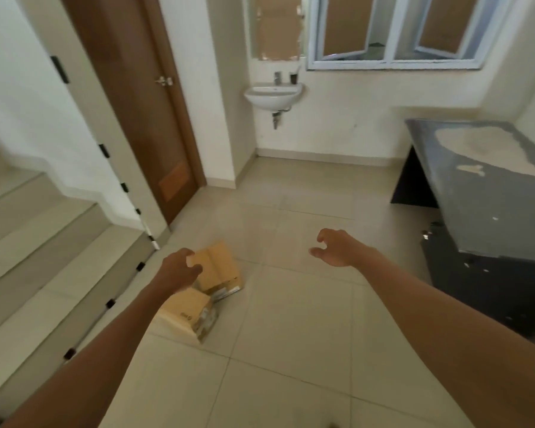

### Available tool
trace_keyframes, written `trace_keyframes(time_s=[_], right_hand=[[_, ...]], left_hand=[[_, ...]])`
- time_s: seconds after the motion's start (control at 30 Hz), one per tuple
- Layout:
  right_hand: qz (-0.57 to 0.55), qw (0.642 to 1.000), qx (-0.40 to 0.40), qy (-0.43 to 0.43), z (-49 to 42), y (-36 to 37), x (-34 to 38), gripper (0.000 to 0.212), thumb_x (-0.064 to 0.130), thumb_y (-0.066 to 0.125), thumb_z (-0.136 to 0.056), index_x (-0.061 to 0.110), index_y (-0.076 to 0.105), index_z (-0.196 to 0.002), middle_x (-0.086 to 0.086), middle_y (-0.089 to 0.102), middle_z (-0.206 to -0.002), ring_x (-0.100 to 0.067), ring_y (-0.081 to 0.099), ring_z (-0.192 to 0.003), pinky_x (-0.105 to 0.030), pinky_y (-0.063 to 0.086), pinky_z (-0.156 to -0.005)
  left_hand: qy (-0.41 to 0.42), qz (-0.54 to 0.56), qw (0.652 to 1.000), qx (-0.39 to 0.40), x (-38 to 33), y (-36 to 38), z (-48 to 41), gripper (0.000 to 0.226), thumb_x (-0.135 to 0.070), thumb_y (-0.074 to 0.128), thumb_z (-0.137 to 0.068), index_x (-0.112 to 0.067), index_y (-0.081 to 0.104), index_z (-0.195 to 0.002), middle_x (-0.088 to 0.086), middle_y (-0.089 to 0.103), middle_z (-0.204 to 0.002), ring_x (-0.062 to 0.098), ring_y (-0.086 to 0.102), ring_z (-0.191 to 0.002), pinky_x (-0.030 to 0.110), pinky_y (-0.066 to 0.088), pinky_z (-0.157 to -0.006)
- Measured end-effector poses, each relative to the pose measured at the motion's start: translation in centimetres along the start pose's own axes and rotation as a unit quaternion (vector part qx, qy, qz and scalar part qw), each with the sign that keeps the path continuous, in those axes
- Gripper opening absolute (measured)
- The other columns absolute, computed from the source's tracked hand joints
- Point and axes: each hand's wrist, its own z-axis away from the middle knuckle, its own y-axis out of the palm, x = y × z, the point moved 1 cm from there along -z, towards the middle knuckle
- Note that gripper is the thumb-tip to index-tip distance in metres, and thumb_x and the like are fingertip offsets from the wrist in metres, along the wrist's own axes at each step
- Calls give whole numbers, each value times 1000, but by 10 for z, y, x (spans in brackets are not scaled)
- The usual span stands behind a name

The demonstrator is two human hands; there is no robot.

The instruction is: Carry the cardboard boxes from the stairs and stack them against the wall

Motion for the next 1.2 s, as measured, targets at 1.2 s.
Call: trace_keyframes(time_s=[1.2], right_hand=[[103, 949, 161, -249, -463, -26, 270, 61, 49, 47, -95, 17, 32, -145, -8, 42, -145, -27, 47, -127, -43, 43, -101]], left_hand=[[-208, 140, 961, -120, 63, -59, -356, 29, -25, 58, -92, -7, 64, -115, 10, 65, -115, 19, 59, -98, 27, 46, -85]])
